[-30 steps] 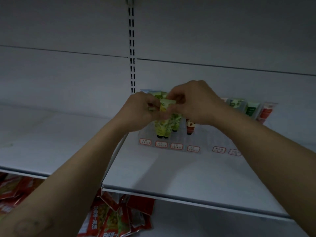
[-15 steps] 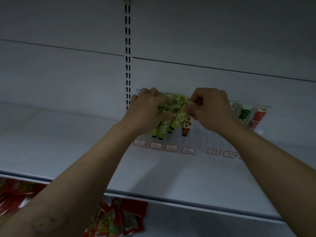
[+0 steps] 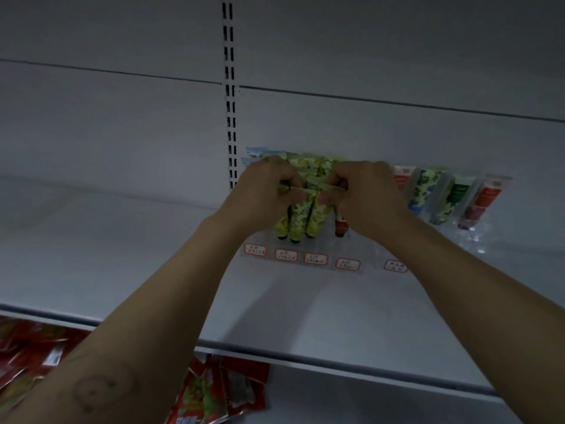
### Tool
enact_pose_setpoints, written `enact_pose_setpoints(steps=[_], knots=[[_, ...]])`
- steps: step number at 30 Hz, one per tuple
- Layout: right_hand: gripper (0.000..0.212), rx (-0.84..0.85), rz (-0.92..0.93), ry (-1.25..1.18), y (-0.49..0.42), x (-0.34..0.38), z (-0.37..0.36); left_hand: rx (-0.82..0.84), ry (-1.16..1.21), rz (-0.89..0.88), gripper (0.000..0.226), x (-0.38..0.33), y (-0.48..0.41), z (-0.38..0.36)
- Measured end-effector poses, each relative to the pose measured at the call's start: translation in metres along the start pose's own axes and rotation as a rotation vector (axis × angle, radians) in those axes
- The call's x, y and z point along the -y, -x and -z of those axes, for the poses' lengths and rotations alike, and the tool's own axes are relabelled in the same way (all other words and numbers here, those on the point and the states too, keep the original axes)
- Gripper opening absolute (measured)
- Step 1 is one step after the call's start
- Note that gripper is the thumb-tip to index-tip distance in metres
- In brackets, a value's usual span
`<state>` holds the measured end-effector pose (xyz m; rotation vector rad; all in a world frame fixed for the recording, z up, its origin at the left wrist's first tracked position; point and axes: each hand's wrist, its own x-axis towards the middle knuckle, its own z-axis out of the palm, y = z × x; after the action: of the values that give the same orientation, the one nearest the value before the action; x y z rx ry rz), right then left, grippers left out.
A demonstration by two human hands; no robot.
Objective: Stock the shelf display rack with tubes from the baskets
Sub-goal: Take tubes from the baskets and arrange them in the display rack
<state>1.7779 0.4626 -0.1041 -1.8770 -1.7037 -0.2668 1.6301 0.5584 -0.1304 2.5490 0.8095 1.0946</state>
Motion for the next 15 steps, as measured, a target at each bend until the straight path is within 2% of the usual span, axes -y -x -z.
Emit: enact_pose_setpoints(steps=[7,15], knots=[[0.018,0.006,0.111,0.181,-0.002,-0.001,0.001,-0.033,0.024,-0.020,0.014,0.007,0.000,-0.003],[0.016,0.052,0.073,0.268,-0.012,0.006,-0.010,0.039,0.140,0.053,0.016,0.008,0.001,0.000]])
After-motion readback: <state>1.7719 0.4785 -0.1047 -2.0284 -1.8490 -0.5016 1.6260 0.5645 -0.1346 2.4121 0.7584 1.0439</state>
